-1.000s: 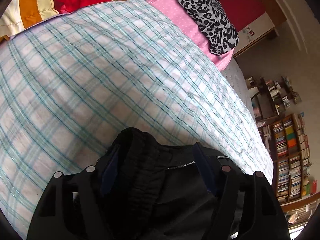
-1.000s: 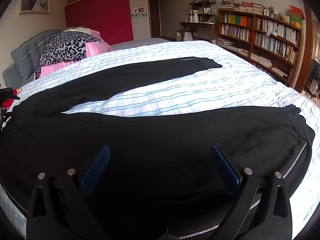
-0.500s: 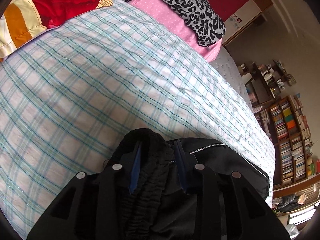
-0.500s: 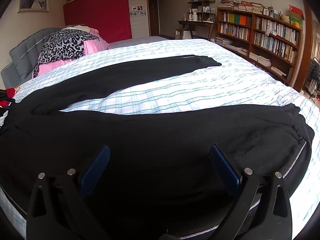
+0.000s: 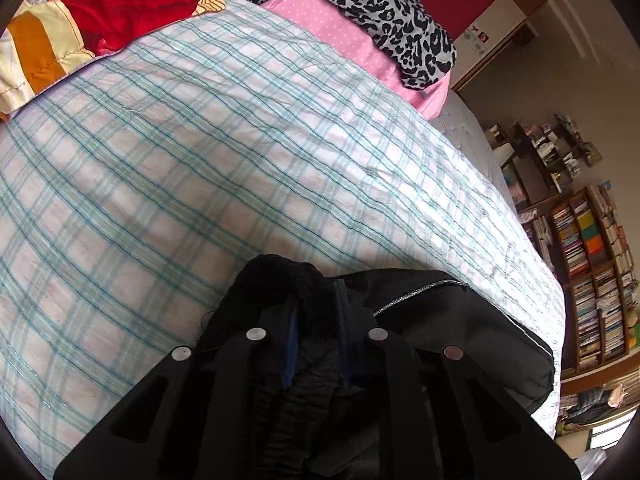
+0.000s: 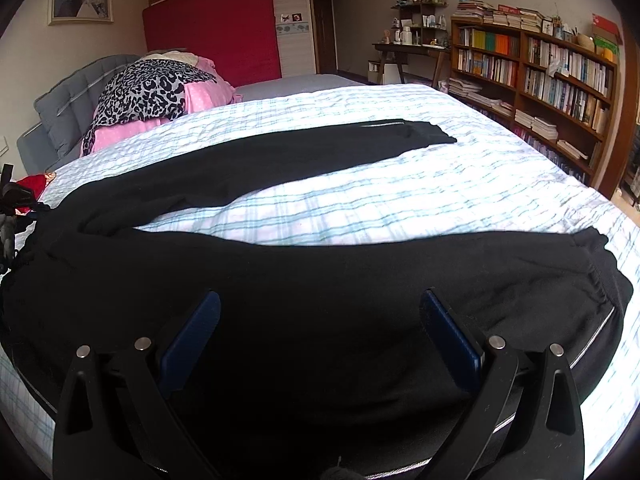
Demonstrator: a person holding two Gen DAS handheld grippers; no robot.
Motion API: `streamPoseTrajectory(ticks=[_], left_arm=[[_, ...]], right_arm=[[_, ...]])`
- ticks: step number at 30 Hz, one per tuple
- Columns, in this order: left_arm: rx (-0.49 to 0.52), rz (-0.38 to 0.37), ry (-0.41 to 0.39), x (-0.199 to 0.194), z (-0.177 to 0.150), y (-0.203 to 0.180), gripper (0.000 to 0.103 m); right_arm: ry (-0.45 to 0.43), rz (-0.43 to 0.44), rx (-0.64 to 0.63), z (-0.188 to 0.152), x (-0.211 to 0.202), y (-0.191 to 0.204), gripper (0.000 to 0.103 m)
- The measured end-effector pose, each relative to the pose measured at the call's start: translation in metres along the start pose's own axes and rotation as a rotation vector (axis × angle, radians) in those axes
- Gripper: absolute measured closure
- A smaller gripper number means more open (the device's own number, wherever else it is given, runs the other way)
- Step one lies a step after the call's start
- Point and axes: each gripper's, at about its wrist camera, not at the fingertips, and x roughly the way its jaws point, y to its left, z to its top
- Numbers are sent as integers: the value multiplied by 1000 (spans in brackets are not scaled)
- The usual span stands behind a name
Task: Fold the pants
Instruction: 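Lift the waistband with both grippers and carry it toward the leg cuffs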
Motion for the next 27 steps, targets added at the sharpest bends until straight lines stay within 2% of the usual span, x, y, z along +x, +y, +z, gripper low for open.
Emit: streamPoseTrajectory(ticks=[4, 6, 8, 11, 17, 21, 24, 27], left_arm=[[-7, -55, -49, -17, -7, 0, 92], [-1, -80, -70, -25, -11, -2, 92], [14, -97, -85, -33, -13, -6, 92], [25, -117, -93, -39, -16, -12, 93], [77, -157, -113, -52, -25, -22, 94], [102, -198, -122, -66, -30, -24, 94], [134, -233, -141, -82, -40, -25, 94], [173, -260, -151, -97, -53, -26, 94]], right_arm=[[-30, -16, -2, 42, 7, -24, 2], [-18, -40, 11, 68, 20, -39, 2], [2, -25, 29, 98, 38, -55, 2], [46, -28, 96, 146, 77, -81, 2], [196, -10, 310, 229, 176, -129, 2], [267, -9, 450, 255, 234, -150, 3], [311, -12, 523, 258, 271, -158, 12], [326, 36, 589, 258, 300, -162, 17]])
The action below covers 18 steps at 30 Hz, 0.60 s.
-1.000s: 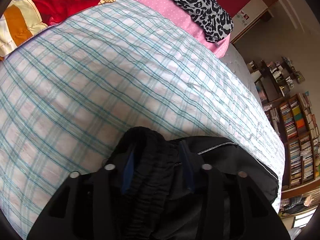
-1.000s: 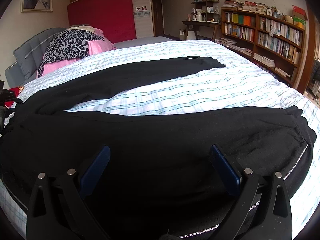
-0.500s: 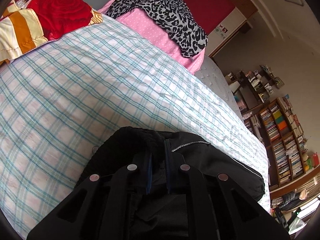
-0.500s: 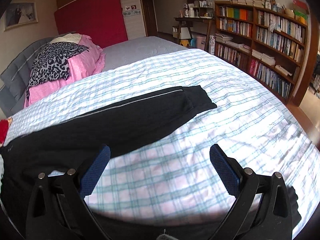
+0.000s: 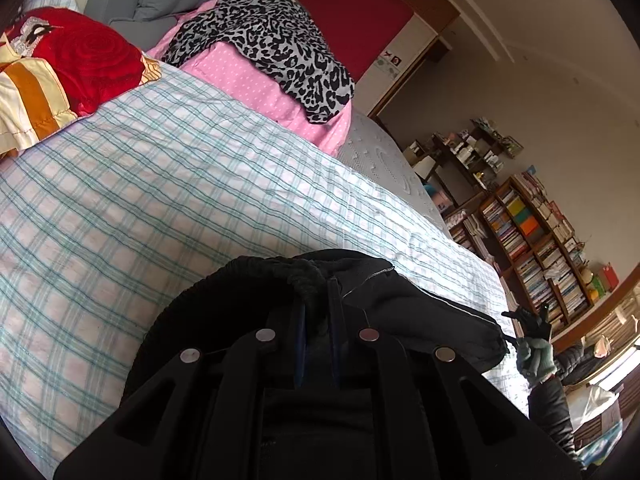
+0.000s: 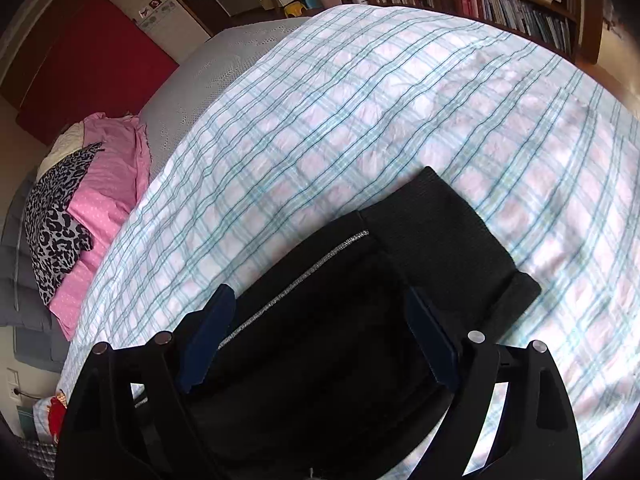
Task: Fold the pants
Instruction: 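Lift the waistband with both grippers and carry it toward the leg cuffs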
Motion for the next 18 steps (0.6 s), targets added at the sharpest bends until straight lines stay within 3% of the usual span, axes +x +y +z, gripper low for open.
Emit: streamPoseTrajectory(ticks=[5, 10, 13, 18], left_arm=[[51, -34, -8, -21, -19, -9, 94], [67, -109, -62, -46, -35, -10, 94], [79, -167, -91, -59, -41, -11, 94], [90, -257, -155, -80, -49, -10, 94]], right_arm=[[9, 19, 35, 13, 23, 4, 21], [26, -46, 14, 20, 40, 12, 24], [41, -124, -11, 20, 51, 19, 26], [48, -340, -116, 15, 66, 47, 35]])
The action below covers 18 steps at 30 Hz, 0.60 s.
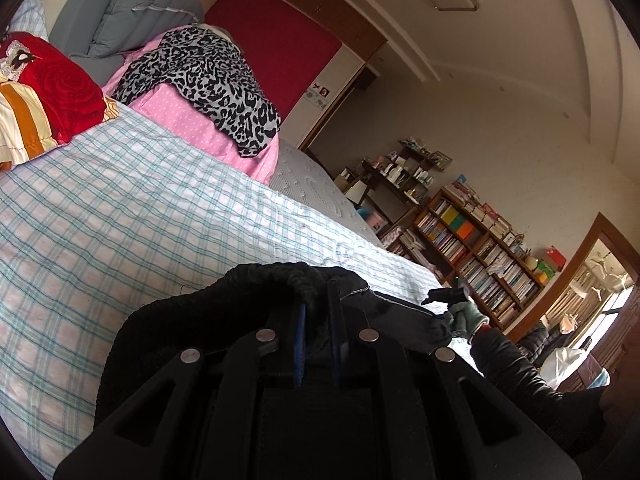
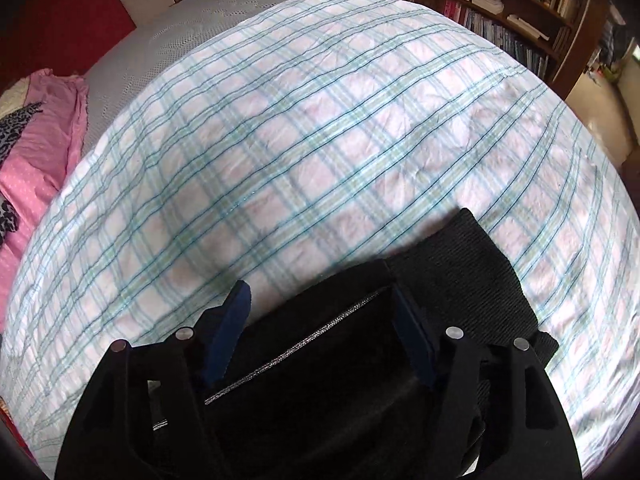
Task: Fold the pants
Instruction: 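Lift the waistband with both grippers and carry it toward the leg cuffs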
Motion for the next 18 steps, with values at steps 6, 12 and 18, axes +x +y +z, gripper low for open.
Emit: streamPoseTrajectory(ticks=[6, 12, 18], left_arm=[[-28, -25, -46, -17, 0, 5, 94], [-61, -21, -49, -17, 1, 10, 94], [-104, -31, -71, -26, 1, 18, 94]], right_arm=[[-47, -150, -55, -10, -6, 8, 89], [-93, 29, 12, -10, -55, -27, 101], [-174, 144, 53, -27, -126, -75, 101]])
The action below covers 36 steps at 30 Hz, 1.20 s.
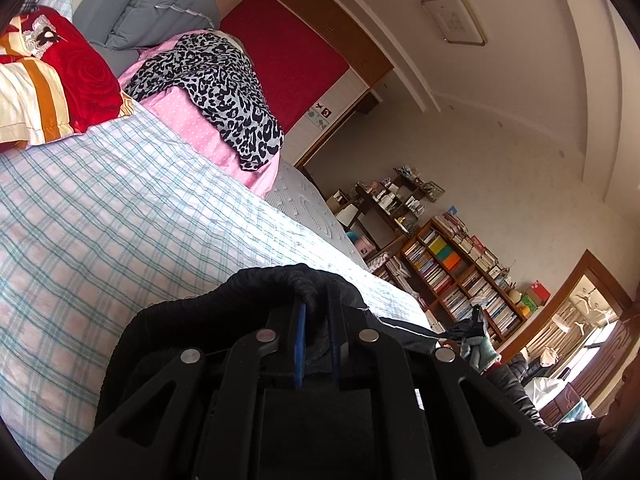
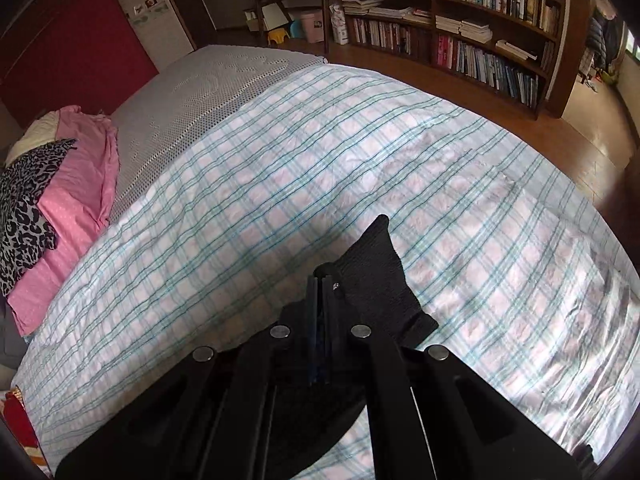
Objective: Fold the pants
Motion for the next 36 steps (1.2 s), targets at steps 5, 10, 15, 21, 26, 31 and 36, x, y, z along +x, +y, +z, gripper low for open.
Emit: streamPoseTrajectory(ticks=[5, 10, 15, 21, 26, 31, 36], left_arm=[[-50, -20, -25, -22, -7, 9, 94], [-73, -44, -36, -50, -19, 14, 94], [-85, -37, -30, -74, -36, 20, 94], [-115, -43, -1, -94, -67, 39, 94], [-147, -30, 4, -102, -77, 47, 93], [-142, -13, 3, -104, -81, 43, 93], [-142, -1, 3, -106, -87, 42, 93]], right_arm=[[-48, 60, 55, -25, -54, -58, 101], [-94, 126, 105, -75, -106, -115, 101], [-259, 91, 125, -144, -170, -162, 103], [-231, 119, 137, -220, -193, -216, 102], [-129, 146, 177, -248, -165, -238, 86], [-72, 277, 271, -238, -142, -246, 65], [-72, 295, 243, -216, -128, -234, 65]])
